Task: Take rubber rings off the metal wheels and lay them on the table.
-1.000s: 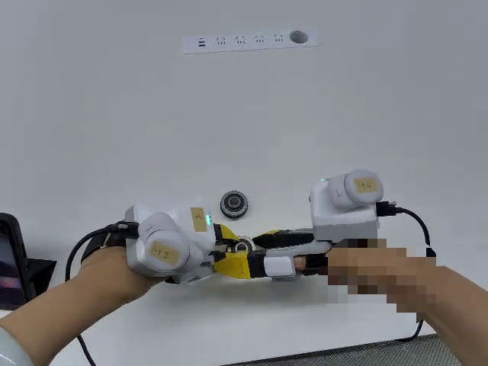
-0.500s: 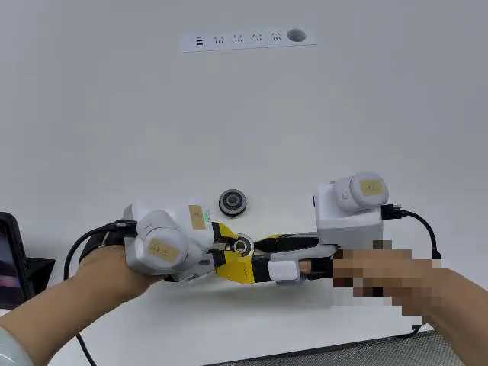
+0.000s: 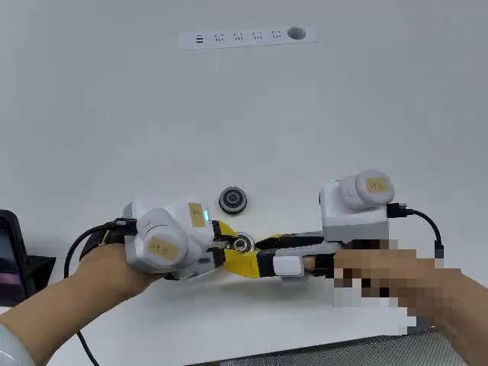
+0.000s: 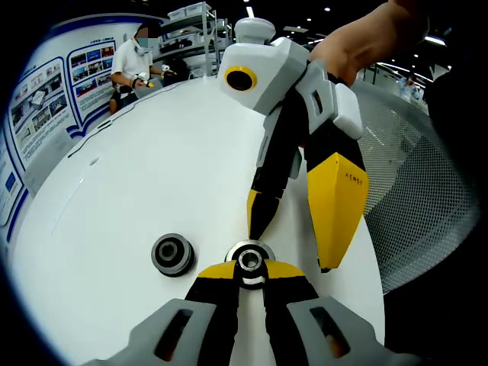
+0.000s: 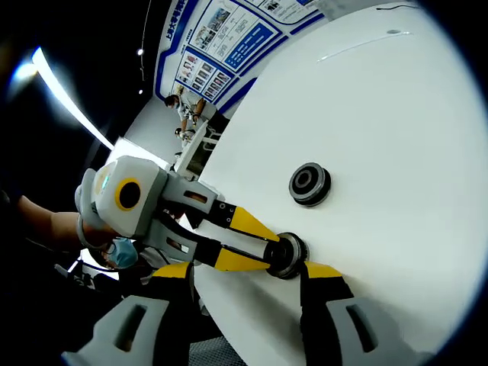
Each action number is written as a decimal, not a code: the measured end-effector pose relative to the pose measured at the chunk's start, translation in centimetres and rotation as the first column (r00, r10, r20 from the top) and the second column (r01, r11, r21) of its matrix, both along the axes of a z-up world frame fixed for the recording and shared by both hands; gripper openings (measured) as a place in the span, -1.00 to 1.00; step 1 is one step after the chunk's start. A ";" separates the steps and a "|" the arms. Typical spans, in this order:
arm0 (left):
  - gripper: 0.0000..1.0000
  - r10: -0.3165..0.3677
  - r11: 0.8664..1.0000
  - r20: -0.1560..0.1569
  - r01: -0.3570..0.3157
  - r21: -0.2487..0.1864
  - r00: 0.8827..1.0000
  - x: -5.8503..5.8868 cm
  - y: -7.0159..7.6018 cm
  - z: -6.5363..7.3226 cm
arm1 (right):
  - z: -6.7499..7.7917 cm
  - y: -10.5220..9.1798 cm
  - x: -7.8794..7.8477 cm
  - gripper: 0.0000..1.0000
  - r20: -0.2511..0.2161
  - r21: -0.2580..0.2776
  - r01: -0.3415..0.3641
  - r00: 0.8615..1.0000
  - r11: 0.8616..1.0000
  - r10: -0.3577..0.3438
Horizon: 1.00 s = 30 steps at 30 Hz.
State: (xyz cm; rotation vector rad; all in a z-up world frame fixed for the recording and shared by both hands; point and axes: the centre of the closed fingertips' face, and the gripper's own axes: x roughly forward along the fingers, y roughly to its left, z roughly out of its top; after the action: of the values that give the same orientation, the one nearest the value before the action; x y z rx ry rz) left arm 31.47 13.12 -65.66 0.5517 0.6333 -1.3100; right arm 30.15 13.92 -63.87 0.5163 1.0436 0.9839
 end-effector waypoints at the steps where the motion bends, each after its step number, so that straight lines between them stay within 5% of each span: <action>1: -0.78 0.001 1.000 0.000 -0.001 0.000 1.000 0.0 0.0 0.0 | -0.1 0.0 0.0 0.12 -0.002 0.002 0.001 1.000 1.000 -0.001; 30: -0.78 0.003 1.000 0.002 -0.003 -0.001 1.000 -0.1 0.0 0.0 | -2.1 -2.1 1.4 -0.85 0.010 -0.109 0.081 0.997 0.991 -0.081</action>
State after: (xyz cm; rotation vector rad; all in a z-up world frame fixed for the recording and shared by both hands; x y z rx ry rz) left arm 31.37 13.15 -65.62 0.5514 0.6320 -1.3070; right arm 31.53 11.82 -65.99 0.4625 1.0572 0.8514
